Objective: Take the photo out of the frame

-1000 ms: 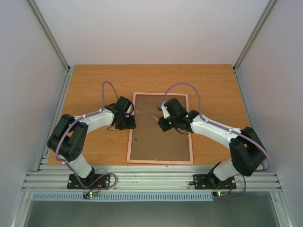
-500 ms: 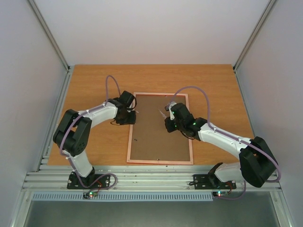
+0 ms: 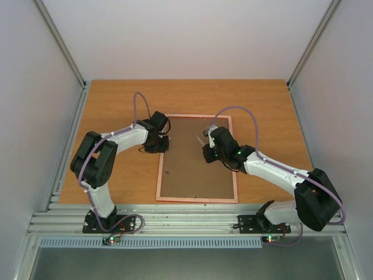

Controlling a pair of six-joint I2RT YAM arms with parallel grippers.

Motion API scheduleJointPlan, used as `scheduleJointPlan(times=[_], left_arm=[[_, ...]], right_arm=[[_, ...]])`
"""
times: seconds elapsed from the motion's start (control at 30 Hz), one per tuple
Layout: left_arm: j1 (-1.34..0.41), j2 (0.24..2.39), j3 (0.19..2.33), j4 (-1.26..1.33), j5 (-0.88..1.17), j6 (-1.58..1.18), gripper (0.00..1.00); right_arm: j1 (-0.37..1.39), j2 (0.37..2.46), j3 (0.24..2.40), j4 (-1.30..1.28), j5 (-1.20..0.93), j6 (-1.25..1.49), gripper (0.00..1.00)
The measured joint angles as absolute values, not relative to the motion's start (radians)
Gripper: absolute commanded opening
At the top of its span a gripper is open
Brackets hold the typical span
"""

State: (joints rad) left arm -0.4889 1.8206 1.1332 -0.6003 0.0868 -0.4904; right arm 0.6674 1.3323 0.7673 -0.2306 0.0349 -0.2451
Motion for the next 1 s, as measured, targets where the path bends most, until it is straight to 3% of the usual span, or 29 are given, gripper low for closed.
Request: scheduleJointPlan(times=[0.13,0.47,1.0], left_arm=[[-0.492,1.818,1.133,-0.6,0.067,-0.509,0.01],[-0.429,1.739,1.04,-0.599,0.012,-0.636,0.0],[-0.348,1.449,0.737,-0.598,-0.039,-1.122,0.0]], right_arm=[[0.667,1.332,0.767,-0.231,0.034,-0.244,0.01],[0.667,1.332,0.767,-0.231,0.033,-0.244,0.01],[0.667,1.332,0.767,-0.232,0.021,-0.24,0.01]])
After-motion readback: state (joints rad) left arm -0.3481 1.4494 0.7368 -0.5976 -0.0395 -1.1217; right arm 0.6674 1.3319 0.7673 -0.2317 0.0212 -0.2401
